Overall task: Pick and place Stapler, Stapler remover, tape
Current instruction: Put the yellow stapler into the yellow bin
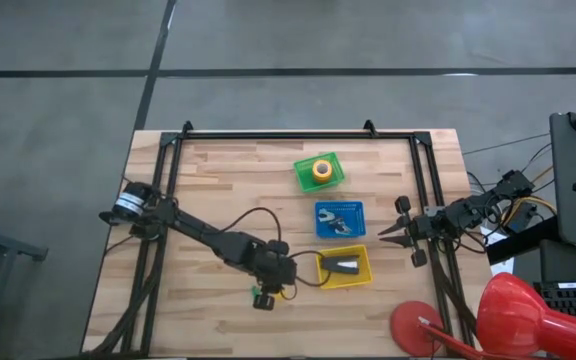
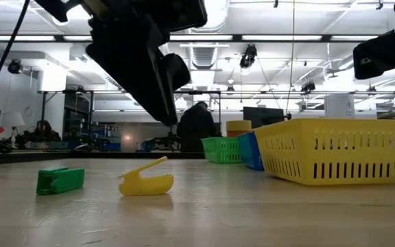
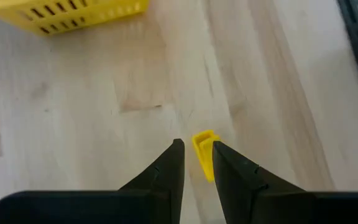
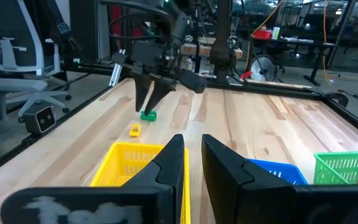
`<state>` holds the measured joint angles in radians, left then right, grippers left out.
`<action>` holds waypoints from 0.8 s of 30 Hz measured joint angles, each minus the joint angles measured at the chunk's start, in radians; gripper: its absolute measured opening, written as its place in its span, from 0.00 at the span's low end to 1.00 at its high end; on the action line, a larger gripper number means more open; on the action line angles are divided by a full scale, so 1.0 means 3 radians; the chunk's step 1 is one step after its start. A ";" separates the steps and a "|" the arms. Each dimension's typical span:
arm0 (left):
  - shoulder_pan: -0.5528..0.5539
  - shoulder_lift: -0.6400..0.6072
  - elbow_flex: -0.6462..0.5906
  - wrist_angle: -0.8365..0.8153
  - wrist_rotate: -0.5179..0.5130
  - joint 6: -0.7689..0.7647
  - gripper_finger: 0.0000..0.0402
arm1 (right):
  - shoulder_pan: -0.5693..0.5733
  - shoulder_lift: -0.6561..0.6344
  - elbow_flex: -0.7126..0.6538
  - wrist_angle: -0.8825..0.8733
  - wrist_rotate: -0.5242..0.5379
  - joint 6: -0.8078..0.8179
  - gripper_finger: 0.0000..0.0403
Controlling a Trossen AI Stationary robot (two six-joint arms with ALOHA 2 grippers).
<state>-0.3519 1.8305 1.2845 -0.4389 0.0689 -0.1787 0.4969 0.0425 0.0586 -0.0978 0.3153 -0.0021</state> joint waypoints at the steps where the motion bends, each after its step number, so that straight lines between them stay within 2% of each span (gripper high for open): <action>1: -0.0006 0.0000 -0.0008 0.0016 0.0000 -0.0027 0.21 | 0.0000 0.0000 0.0000 0.0000 0.0000 0.0005 0.13; 11: -0.0022 0.0041 -0.0238 0.0085 0.0072 -0.0401 0.22 | 0.0000 0.0000 0.0000 0.0000 0.0000 0.0005 0.13; 14: -0.0033 0.0041 -0.0269 0.0212 0.0119 -0.0484 0.28 | -0.0001 -0.0001 0.0000 0.0000 0.0000 -0.0001 0.13; 21: -0.0117 0.0041 -0.0367 0.0416 0.0250 -0.0590 0.46 | 0.0000 0.0000 0.0000 0.0000 0.0000 -0.0001 0.13; 24: -0.0104 0.0041 -0.0428 0.0574 0.0229 -0.0665 0.50 | -0.0001 0.0000 0.0000 0.0000 0.0000 0.0003 0.13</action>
<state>-0.3832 1.8427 1.1561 -0.2666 0.1376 -0.3781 0.4966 0.0425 0.0586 -0.0978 0.3153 -0.0013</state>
